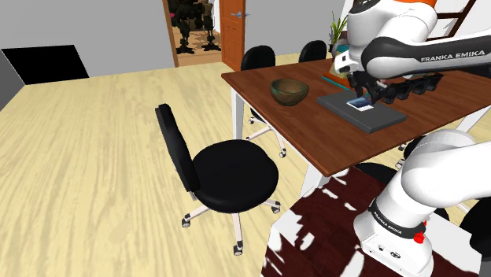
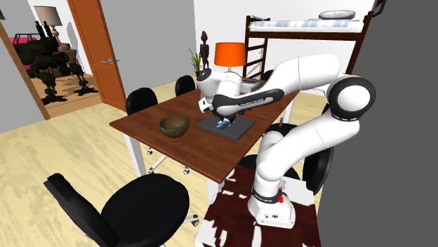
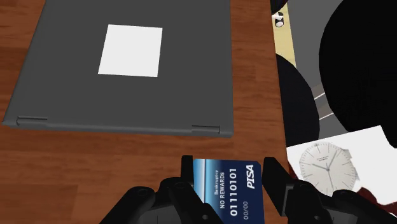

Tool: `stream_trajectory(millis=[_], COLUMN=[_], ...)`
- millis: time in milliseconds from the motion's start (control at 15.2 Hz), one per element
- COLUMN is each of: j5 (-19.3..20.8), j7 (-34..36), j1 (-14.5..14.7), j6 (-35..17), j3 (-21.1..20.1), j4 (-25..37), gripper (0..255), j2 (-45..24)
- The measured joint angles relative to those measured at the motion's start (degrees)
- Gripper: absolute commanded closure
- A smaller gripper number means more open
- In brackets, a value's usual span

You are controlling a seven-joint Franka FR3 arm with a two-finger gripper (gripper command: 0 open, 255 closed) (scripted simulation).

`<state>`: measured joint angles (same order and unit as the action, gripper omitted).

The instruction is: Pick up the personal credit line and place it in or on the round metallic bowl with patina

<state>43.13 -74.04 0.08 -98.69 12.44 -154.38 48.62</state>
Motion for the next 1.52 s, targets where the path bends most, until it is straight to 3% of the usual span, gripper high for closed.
stream_trajectory(millis=[264,1056,1518], j5=[-0.89,-4.19,-8.18], j7=[-0.86,0.93,-1.62], j1=[0.42,3.74,4.50], j6=[1.53,-4.90,-4.87], j3=[-0.58,1.33,2.07], j4=[3.09,25.22,42.97], gripper=[255,255,255], j2=[-1.31,-29.83,-46.51])
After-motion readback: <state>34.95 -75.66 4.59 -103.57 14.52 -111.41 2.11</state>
